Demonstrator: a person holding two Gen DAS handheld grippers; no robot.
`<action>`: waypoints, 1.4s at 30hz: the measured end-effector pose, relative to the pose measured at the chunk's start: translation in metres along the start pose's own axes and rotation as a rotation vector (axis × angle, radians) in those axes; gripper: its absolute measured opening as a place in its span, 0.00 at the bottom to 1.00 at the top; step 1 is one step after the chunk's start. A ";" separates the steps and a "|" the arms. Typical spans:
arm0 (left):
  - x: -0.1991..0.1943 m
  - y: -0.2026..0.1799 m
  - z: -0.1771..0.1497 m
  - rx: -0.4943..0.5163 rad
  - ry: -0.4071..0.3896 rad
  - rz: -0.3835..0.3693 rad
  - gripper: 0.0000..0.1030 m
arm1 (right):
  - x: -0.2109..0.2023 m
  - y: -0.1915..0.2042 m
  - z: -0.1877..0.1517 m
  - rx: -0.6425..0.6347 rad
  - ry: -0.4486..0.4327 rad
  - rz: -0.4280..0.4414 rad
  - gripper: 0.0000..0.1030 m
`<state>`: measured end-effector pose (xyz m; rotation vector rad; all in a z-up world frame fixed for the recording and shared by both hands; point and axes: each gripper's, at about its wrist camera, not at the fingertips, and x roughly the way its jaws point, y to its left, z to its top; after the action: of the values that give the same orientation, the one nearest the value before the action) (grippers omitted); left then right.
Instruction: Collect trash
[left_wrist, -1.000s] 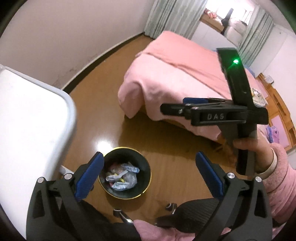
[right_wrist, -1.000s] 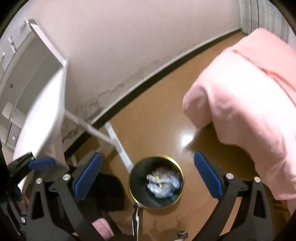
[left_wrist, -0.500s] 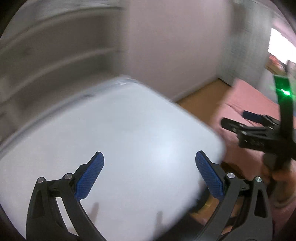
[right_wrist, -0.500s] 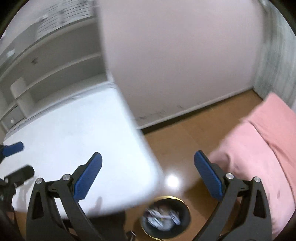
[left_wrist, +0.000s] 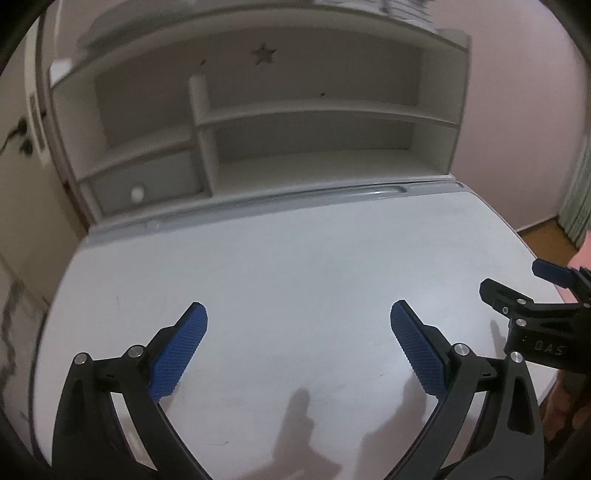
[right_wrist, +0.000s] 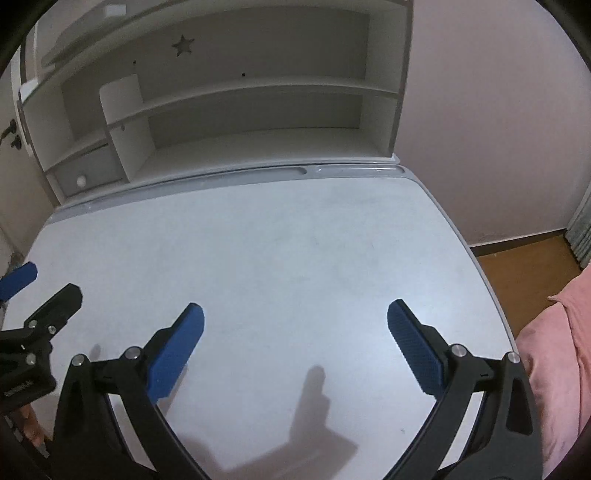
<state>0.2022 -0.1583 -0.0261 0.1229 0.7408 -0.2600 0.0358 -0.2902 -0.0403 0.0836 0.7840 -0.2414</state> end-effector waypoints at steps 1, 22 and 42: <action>0.001 0.002 -0.002 -0.006 0.005 0.004 0.94 | 0.001 0.003 -0.001 -0.005 -0.003 -0.009 0.93; 0.008 0.007 -0.012 -0.002 0.033 0.013 0.94 | 0.013 0.001 0.010 0.022 -0.012 -0.032 0.93; 0.016 -0.015 -0.006 0.025 0.049 0.012 0.94 | 0.023 -0.018 0.007 0.033 0.003 -0.055 0.93</action>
<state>0.2054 -0.1744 -0.0421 0.1580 0.7857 -0.2559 0.0515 -0.3125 -0.0515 0.0931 0.7857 -0.3068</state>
